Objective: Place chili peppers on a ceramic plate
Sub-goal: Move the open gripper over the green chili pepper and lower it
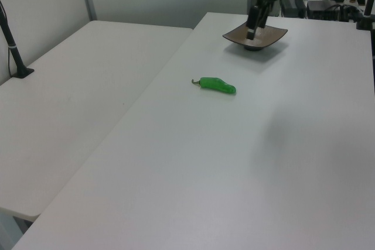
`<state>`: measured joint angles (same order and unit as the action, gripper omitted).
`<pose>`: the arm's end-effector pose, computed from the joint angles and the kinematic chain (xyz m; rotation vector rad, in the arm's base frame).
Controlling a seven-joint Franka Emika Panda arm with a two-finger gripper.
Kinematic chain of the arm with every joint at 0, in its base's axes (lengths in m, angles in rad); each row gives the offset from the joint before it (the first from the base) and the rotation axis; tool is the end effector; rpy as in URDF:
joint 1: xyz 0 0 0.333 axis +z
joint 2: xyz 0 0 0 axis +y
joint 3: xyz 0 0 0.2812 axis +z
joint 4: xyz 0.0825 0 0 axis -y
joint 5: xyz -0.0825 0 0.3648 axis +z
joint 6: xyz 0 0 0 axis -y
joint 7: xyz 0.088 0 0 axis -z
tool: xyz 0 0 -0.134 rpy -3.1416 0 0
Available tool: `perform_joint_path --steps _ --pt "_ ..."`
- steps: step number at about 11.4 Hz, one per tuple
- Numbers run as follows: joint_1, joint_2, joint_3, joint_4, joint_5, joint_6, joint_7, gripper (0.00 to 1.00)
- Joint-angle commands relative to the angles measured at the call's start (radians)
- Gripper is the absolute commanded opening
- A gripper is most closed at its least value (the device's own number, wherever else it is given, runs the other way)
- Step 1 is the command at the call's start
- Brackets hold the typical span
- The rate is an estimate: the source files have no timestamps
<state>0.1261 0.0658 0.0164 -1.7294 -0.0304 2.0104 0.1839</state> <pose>0.5838 0.0810 0.4953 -3.1152 0.0492 -0.3391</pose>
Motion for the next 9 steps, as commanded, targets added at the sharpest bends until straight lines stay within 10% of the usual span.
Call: perform_joint_path --steps 1,9 --pt "-0.049 0.074 0.002 -0.003 -0.011 0.166 0.026 1.0" --pt "-0.112 0.302 0.002 0.019 -0.006 0.473 0.003 1.0"
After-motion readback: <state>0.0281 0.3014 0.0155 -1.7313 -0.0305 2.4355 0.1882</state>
